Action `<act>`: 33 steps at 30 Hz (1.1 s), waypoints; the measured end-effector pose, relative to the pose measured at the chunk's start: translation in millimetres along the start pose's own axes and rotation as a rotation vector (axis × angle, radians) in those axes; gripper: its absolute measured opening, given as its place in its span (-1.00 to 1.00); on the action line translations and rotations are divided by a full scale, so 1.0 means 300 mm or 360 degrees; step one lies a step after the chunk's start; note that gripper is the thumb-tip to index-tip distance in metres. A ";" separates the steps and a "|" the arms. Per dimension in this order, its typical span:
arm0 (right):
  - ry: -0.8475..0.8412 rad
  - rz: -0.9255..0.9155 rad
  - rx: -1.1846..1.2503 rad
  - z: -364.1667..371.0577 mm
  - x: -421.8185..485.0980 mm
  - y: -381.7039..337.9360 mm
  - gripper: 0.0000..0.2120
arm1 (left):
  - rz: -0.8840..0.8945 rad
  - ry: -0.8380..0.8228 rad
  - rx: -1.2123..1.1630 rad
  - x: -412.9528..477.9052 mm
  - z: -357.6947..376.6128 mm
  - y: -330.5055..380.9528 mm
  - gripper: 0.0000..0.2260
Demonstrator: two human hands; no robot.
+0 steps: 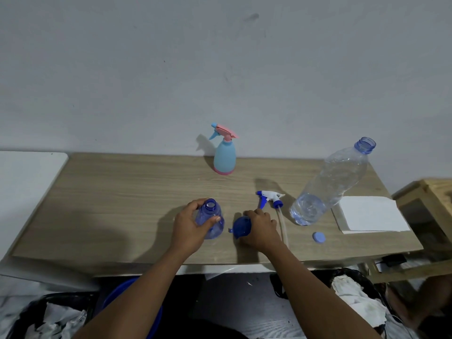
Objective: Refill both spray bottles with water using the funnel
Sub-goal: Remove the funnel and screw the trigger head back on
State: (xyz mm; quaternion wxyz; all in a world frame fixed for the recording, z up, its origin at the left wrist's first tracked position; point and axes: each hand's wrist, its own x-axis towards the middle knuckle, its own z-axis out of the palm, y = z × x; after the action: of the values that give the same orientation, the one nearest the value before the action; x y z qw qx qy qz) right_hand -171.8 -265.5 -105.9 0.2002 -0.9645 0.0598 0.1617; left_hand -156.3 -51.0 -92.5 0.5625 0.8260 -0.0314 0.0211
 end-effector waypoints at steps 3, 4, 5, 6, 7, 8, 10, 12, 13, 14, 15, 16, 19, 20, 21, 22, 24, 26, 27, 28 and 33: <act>0.0119 0.0013 0.0233 -0.032 -0.011 0.022 -0.02 | -0.0002 -0.0006 -0.0033 -0.001 0.000 0.000 -0.58; 0.0241 0.0040 0.0376 -0.051 -0.011 0.029 -0.06 | -0.0004 -0.0007 -0.0048 -0.001 0.000 0.000 -0.58; 0.0398 0.0084 0.0527 -0.073 -0.003 0.041 -0.17 | -0.0007 -0.0011 -0.0055 -0.001 0.000 0.001 -0.58; 0.0552 0.0122 0.0654 -0.095 0.011 0.058 -0.33 | -0.0007 -0.0013 -0.0055 -0.001 0.000 0.002 -0.58; 0.0650 0.0179 0.0714 -0.117 0.029 0.074 -0.50 | -0.0006 -0.0013 -0.0052 -0.002 -0.001 0.003 -0.58; 0.0688 0.0228 0.0700 -0.140 0.045 0.087 -0.67 | -0.0006 -0.0011 -0.0050 -0.002 -0.001 0.004 -0.58; 0.0575 0.0274 0.0626 -0.154 0.079 0.114 -0.77 | -0.0016 -0.0006 -0.0051 -0.001 -0.002 0.001 -0.58; 0.0430 0.0331 0.0659 -0.138 0.105 0.135 -0.64 | -0.0039 -0.0014 -0.0059 -0.001 -0.001 -0.003 -0.58; 0.0415 0.0401 0.0665 -0.126 0.120 0.145 -0.66 | -0.0048 -0.0019 -0.0059 -0.002 -0.001 -0.003 -0.58; 0.0422 0.0457 0.0658 -0.112 0.138 0.152 -0.70 | -0.0053 -0.0023 -0.0054 -0.003 -0.002 -0.001 -0.57; 0.0421 0.0509 0.0625 -0.100 0.149 0.154 -0.73 | -0.0058 -0.0026 -0.0040 -0.004 -0.002 0.004 -0.57; 0.0405 0.0535 0.0574 -0.089 0.157 0.156 -0.76 | -0.0060 -0.0029 -0.0024 -0.004 -0.003 0.008 -0.57; 0.0376 0.0559 0.0367 -0.081 0.148 0.147 -0.82 | -0.0064 -0.0037 -0.0029 -0.006 -0.004 0.009 -0.57; 0.0385 0.0562 0.0357 -0.076 0.148 0.154 -0.82 | -0.0066 -0.0039 -0.0038 -0.006 -0.003 0.007 -0.58; 0.0404 0.0570 0.0395 -0.080 0.140 0.151 -0.82 | -0.0070 -0.0039 -0.0047 -0.007 -0.002 0.005 -0.58; 0.0441 0.0568 0.0457 -0.087 0.137 0.149 -0.81 | -0.0073 -0.0038 -0.0053 -0.007 -0.001 0.004 -0.58; 0.0602 0.0480 0.0611 -0.114 0.126 0.131 -0.78 | -0.0068 -0.0030 -0.0066 -0.008 -0.001 0.005 -0.59; 0.0834 0.0324 0.0877 -0.172 0.095 0.086 -0.75 | -0.0068 -0.0027 -0.0075 -0.008 -0.001 0.009 -0.60; 0.0931 0.0259 0.1027 -0.213 0.076 0.051 -0.75 | -0.0071 -0.0032 -0.0080 -0.009 -0.001 0.013 -0.61; 0.1012 0.0198 0.1167 -0.253 0.060 0.015 -0.74 | -0.0073 -0.0043 -0.0078 -0.011 0.001 0.018 -0.61; 0.1177 -0.0208 0.1686 -0.409 -0.056 -0.231 -0.71 | -0.0099 -0.0062 -0.0064 -0.029 0.017 0.020 -0.60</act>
State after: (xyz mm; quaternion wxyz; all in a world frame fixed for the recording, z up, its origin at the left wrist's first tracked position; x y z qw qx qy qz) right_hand -139.6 -251.3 31.7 0.6246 -0.7286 0.1376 -0.2451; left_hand -165.6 -57.8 -89.5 0.5787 0.8153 -0.0171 -0.0132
